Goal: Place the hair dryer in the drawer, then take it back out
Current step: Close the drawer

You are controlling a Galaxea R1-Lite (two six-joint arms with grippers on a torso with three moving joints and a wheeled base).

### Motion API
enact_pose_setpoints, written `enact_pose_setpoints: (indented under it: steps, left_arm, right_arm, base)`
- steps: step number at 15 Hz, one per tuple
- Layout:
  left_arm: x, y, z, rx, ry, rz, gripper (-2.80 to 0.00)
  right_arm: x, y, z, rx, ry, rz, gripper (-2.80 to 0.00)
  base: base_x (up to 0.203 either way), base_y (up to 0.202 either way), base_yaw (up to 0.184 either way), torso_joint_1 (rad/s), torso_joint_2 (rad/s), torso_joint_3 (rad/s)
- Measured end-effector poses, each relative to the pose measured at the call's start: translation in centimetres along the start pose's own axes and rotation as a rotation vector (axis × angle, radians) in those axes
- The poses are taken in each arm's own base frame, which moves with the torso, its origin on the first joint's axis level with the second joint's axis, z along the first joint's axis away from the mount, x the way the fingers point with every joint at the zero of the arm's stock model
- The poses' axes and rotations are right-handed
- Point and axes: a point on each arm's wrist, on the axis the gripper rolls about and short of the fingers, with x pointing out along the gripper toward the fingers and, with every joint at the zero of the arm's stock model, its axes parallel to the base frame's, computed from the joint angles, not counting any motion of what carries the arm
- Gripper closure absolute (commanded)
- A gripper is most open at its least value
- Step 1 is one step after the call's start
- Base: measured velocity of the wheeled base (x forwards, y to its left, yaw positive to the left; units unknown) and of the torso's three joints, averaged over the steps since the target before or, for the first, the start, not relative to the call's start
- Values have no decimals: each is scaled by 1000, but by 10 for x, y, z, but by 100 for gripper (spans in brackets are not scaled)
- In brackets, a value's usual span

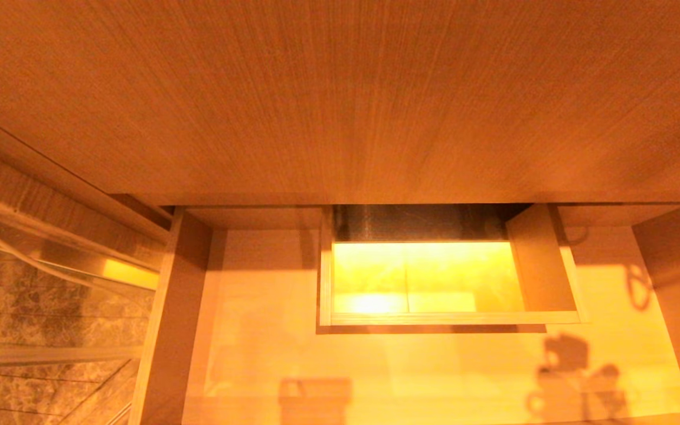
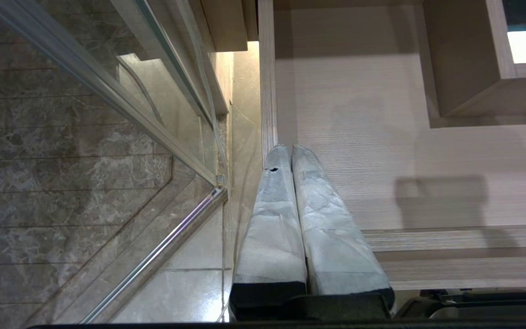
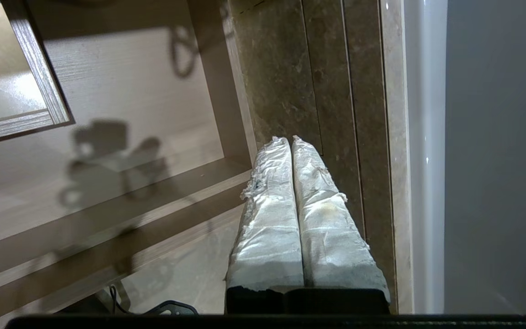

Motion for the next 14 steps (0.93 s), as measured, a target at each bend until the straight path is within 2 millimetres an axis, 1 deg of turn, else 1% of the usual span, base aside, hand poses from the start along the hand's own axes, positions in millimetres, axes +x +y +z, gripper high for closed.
enact_pose_setpoints:
  steps: [3, 8, 14]
  left_arm:
    - [0, 0, 0, 0, -1, 0, 0]
    - [0, 0, 0, 0, -1, 0, 0]
    - [0, 0, 0, 1, -1, 0, 0]
  right_arm:
    - [1, 0, 0, -1, 6, 0, 0]
    - [11, 0, 6, -3, 35, 6, 0]
    - [13, 0, 8, -6, 39, 8, 0]
  base:
    - [0, 0, 0, -2, 30, 30]
    - [0, 0, 0, 0, 0, 0]
    - [0, 0, 0, -10, 5, -8]
